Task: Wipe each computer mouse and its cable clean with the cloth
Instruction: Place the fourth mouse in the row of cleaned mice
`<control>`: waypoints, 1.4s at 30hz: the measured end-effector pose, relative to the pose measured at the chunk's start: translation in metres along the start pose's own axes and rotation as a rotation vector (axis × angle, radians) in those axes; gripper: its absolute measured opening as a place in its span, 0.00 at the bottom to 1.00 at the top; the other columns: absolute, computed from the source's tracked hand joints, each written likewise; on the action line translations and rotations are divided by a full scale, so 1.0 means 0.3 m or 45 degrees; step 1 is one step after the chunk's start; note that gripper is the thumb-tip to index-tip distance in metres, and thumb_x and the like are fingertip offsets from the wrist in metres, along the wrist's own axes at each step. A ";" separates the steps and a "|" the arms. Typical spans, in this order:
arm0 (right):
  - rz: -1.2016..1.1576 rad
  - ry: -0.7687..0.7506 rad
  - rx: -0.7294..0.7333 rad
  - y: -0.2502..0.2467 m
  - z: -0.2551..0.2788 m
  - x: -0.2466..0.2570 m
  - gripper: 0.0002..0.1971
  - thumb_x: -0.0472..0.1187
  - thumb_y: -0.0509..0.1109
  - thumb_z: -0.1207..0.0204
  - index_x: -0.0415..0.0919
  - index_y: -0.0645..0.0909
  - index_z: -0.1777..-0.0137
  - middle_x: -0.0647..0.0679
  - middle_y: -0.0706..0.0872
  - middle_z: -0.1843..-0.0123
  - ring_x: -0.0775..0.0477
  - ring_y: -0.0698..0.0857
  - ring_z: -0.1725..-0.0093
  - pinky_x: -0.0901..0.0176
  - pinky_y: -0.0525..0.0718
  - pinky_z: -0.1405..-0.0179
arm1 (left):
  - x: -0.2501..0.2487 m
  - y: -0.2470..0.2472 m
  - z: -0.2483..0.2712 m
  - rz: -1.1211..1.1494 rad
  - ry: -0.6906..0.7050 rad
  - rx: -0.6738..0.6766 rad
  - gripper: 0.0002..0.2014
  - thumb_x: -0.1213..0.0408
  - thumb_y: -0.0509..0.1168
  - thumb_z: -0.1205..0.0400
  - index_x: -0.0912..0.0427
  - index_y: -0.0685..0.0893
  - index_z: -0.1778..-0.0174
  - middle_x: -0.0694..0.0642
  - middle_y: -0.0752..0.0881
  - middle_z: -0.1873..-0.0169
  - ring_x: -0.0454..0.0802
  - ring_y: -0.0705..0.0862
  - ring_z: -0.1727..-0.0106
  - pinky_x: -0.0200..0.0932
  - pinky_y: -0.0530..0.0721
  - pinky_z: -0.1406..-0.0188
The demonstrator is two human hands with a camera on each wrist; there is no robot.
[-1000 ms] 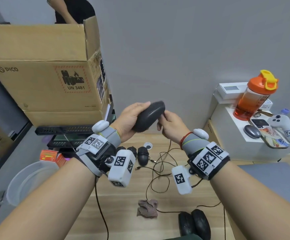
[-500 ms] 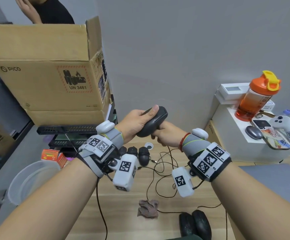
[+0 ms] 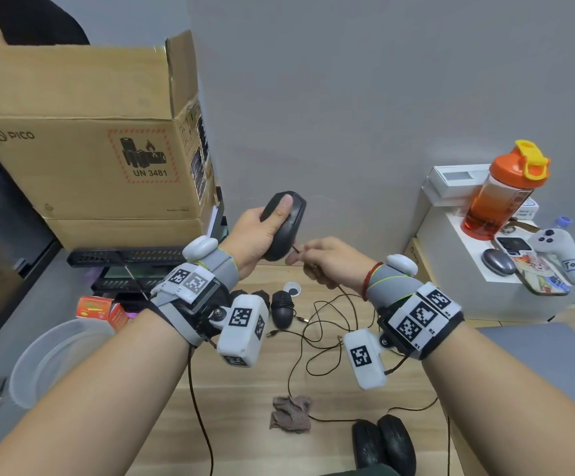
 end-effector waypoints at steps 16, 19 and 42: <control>0.353 -0.087 -0.406 -0.123 -0.020 -0.005 0.12 0.53 0.77 0.26 0.47 0.85 0.63 0.56 0.77 0.72 0.57 0.76 0.70 0.63 0.73 0.66 | 0.076 -0.068 -0.022 0.020 -0.039 -0.041 0.14 0.61 0.76 0.19 0.63 0.89 0.40 0.54 0.94 0.55 0.48 0.92 0.56 0.41 0.86 0.56; 0.412 -0.049 -0.358 -0.139 -0.014 -0.019 0.12 0.53 0.76 0.24 0.46 0.89 0.63 0.58 0.79 0.76 0.61 0.76 0.72 0.66 0.72 0.68 | 0.076 -0.107 -0.035 -0.193 -0.011 -0.109 0.17 0.62 0.82 0.26 0.55 0.91 0.41 0.53 0.94 0.50 0.52 0.92 0.46 0.45 0.89 0.46; 0.187 -0.396 -0.396 -0.231 -0.023 0.076 0.09 0.47 0.77 0.24 0.51 0.86 0.65 0.54 0.83 0.69 0.57 0.76 0.67 0.59 0.76 0.59 | -0.004 0.089 0.046 -0.796 0.185 0.450 0.21 0.59 0.87 0.32 0.52 0.90 0.45 0.47 0.93 0.58 0.41 0.91 0.56 0.39 0.88 0.49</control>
Point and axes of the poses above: each hand's wrist, its own z-axis away from the middle knuckle, its own y-axis out of the palm, x = y × z, the point moved 10 cm from there along -z, towards the middle knuckle
